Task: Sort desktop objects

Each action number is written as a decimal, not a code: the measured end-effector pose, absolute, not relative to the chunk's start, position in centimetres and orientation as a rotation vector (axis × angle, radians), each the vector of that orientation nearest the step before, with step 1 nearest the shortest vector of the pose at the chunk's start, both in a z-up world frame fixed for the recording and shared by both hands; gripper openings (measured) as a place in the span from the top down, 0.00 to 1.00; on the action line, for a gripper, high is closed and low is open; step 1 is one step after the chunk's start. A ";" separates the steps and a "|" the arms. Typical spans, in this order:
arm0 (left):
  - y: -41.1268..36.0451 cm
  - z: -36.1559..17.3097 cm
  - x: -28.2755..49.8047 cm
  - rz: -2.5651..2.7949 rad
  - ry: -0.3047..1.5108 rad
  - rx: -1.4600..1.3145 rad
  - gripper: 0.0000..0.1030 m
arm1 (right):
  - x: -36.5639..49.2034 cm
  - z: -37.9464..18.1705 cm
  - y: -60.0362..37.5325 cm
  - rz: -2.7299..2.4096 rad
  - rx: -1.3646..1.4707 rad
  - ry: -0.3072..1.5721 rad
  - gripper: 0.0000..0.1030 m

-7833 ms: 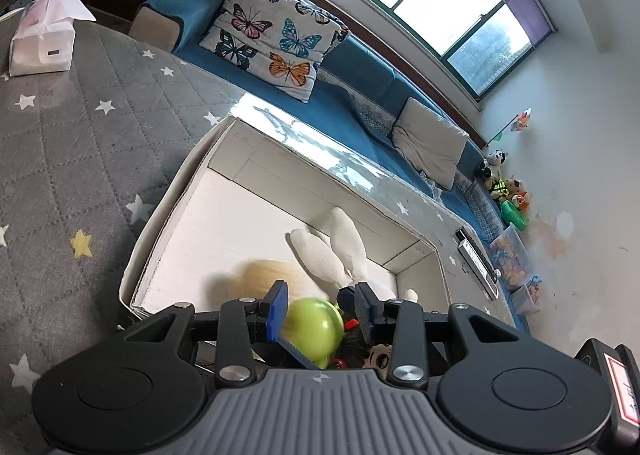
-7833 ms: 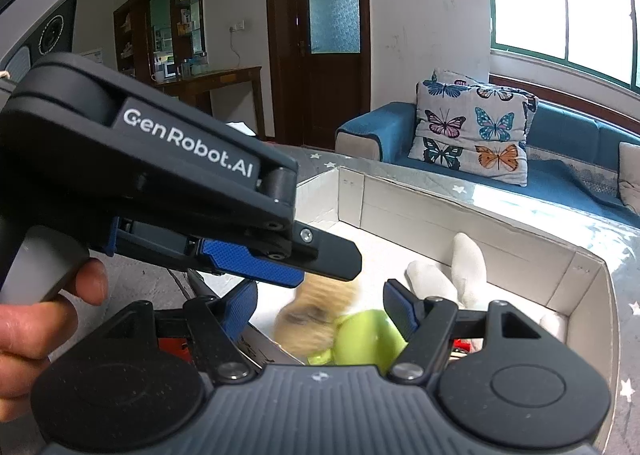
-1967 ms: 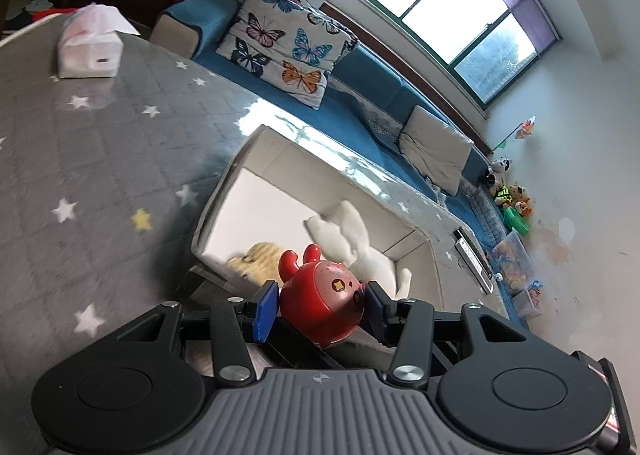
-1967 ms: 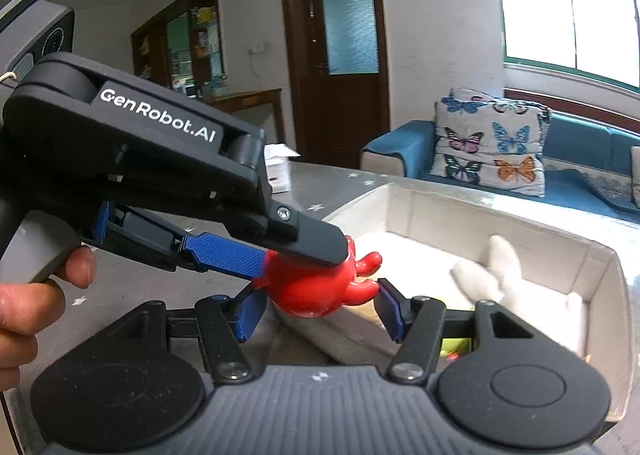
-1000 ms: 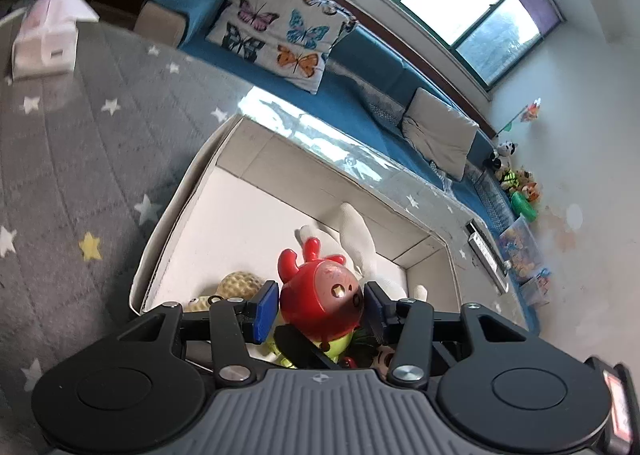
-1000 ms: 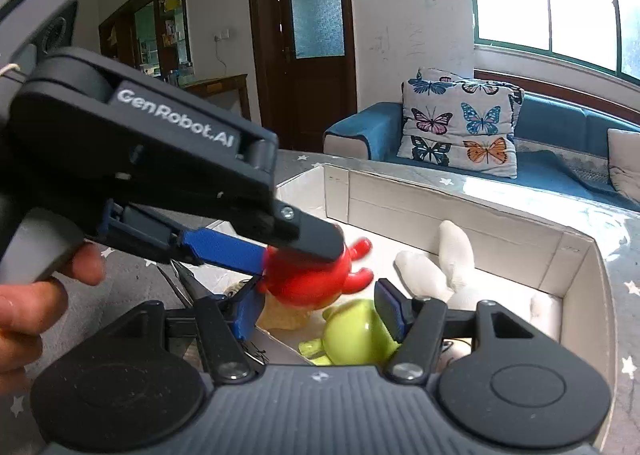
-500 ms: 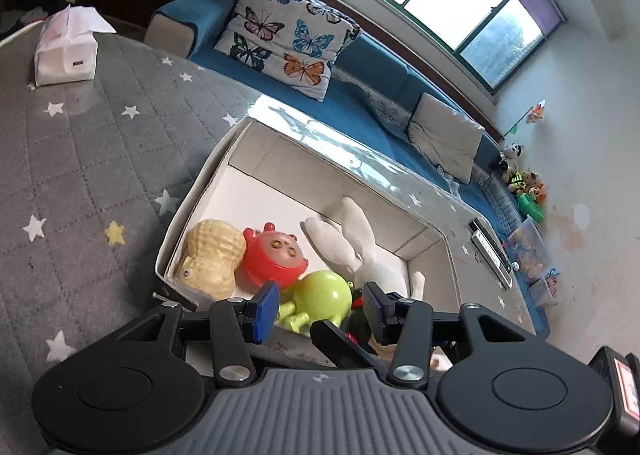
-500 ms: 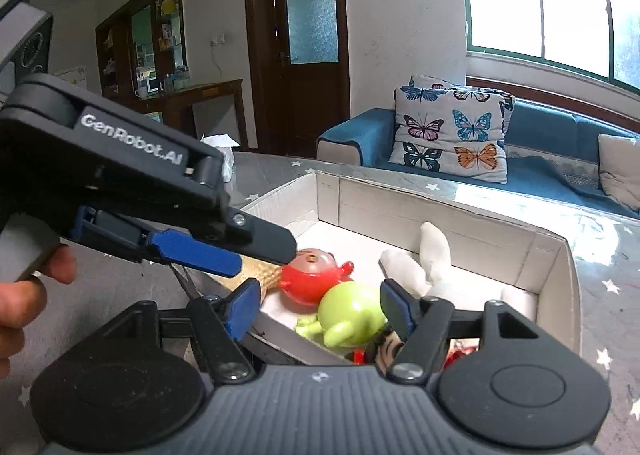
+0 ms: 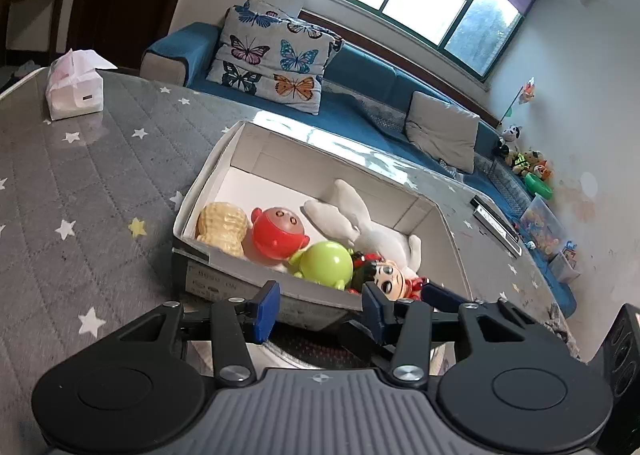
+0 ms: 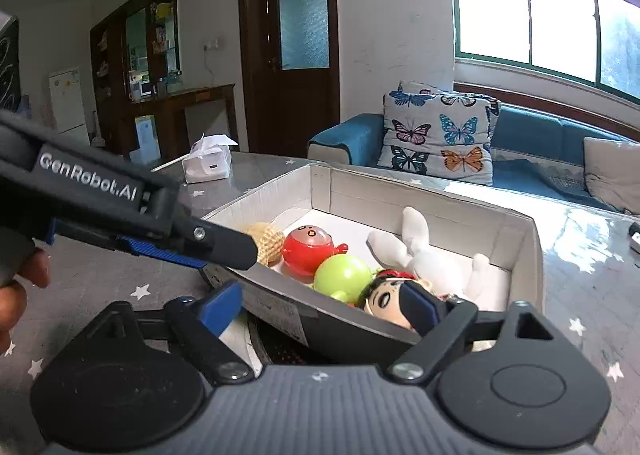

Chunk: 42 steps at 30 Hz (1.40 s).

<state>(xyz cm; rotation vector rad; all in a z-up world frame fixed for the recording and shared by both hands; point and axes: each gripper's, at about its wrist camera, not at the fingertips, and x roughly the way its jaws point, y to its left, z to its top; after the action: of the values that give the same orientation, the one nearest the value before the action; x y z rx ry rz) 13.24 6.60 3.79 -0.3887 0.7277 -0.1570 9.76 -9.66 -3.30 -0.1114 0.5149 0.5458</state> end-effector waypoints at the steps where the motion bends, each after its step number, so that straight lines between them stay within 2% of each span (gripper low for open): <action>1: 6.4 3.7 12.9 -0.159 0.726 -0.383 0.54 | 9.5 -3.3 -9.8 0.545 -0.112 0.513 0.12; 10: 5.5 3.2 10.5 -0.153 0.718 -0.368 0.54 | 7.7 -3.3 -10.8 0.525 -0.111 0.506 0.00; 42: 3.0 0.2 7.0 -0.064 0.764 -0.186 0.54 | 4.6 -6.1 -13.2 0.422 -0.088 0.592 0.00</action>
<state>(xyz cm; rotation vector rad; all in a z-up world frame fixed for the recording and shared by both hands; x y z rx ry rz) 6.95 3.01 0.25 -0.1859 0.7642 -0.0637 4.59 -13.25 -6.05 -0.0877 0.5916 0.4224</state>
